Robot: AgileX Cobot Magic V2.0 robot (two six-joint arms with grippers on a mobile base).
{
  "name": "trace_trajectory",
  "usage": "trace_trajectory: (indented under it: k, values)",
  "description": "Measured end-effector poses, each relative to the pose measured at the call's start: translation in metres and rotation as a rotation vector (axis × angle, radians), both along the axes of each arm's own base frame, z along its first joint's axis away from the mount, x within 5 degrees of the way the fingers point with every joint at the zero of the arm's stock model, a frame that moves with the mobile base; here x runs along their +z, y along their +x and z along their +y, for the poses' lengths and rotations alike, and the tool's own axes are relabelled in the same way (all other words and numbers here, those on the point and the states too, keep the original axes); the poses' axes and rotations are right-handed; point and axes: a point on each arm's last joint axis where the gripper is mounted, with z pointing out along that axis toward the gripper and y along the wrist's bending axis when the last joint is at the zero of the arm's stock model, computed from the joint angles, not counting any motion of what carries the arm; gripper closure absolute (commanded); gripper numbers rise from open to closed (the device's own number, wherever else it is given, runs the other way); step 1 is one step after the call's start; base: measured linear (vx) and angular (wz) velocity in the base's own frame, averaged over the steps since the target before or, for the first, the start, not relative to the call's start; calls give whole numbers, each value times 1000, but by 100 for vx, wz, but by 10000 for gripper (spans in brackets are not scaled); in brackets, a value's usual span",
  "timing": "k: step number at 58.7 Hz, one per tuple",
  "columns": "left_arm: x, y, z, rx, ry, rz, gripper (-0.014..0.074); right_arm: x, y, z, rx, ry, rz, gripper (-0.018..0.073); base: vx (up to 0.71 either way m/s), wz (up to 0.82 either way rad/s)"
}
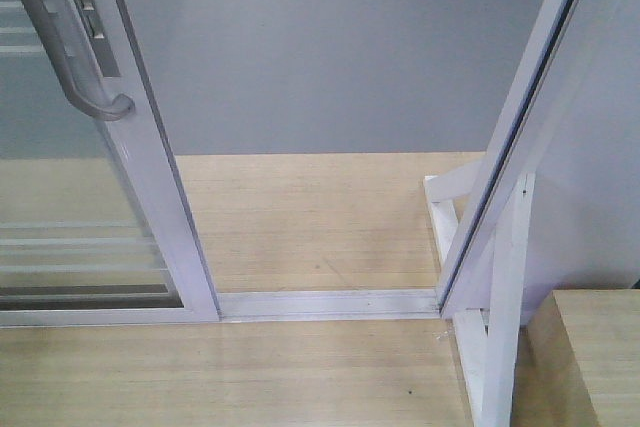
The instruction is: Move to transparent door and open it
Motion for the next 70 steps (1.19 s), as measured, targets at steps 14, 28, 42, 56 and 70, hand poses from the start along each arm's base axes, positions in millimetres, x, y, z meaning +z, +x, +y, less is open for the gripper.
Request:
trace_trajectory:
  k: [14, 28, 42, 56, 70]
  values:
    - [0, 0, 0, 0, 0, 0, 603, -51, -13, 2, 7, 43, -15, 566, 0, 0]
    - [0, 0, 0, 0, 0, 0, 603, -77, -10, 2, 12, 54, -56, 566, 0, 0]
    - [0, 0, 0, 0, 0, 1, 603, -77, -10, 2, 12, 66, -66, 566, 0, 0]
    - [0, 0, 0, 0, 0, 1, 603, -81, -10, 2, 13, 105, -23, 566, 0, 0]
    - [0, 0, 0, 0, 0, 1, 603, -82, -10, 2, 13, 108, -17, 566, 0, 0]
